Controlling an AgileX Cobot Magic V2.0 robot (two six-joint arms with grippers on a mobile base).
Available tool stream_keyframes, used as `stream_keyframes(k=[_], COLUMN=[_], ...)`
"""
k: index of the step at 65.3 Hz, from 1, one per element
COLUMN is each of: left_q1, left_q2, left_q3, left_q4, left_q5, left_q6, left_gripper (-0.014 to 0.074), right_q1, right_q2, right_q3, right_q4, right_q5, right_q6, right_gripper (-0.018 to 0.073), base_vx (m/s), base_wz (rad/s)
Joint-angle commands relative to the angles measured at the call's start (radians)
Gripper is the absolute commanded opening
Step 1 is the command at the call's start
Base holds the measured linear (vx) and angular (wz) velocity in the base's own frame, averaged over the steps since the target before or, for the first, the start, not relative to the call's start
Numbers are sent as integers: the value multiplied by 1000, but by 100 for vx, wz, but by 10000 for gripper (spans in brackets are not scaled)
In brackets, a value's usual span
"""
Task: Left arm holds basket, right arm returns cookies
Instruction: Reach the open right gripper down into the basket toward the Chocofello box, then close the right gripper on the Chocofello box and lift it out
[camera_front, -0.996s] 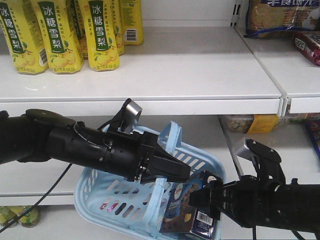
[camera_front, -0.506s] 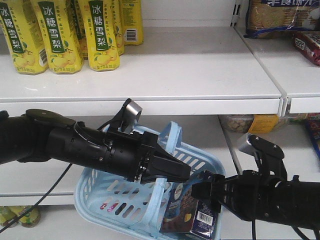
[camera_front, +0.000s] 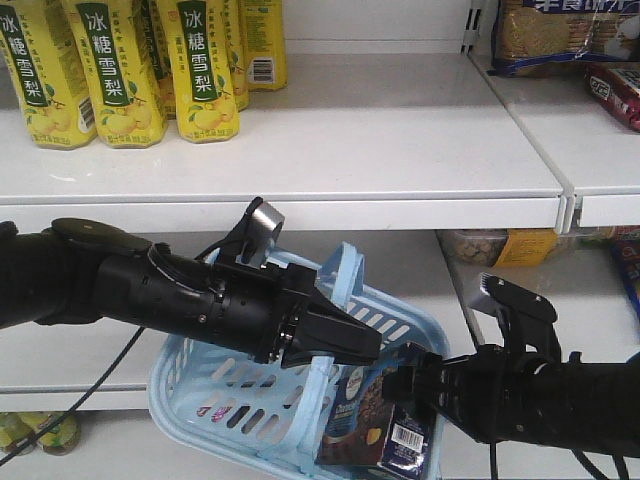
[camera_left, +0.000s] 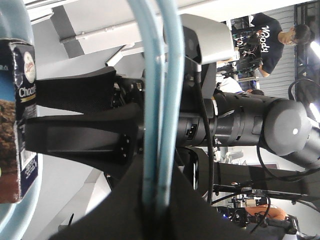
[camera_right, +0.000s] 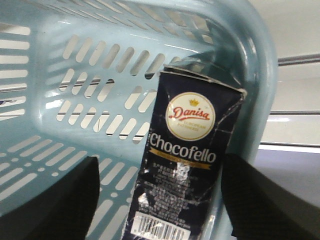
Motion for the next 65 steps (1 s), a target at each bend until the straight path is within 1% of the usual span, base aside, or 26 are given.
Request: stream_keyframes(k=[1,13,37,42,55,65], left_q1=[17,17,17,17,17,17], left_q2=[-52,-52,-52,-52,-52,-52], left_q3=[-52,-52,-52,-52,-52,-52], left_q4=[-215,-215,-215,-215,-215,-215], left_q5=[-58,-58,-58,-58,-58,-58], left_q6=[35,35,35,35,35,35], left_gripper=[-6,-6,-6,-6,-6,-6], right_q1=[-2,-1,-1,-1,-1,-1], right_q2=[-9,30,179,215,314,366], right_q3=[-31,-52,-121,-142,-187,-189], right_q4=[18,44,163,167,166,166], right_q5=[-19,27,55,56,39,4], right_q6=[-19,-55,-174,-195,-195,-195], right_gripper=[486,486,486,486,482,443], base_vx=[0,0,0,0,0,0], base_wz=[0,0,0,0,0,0])
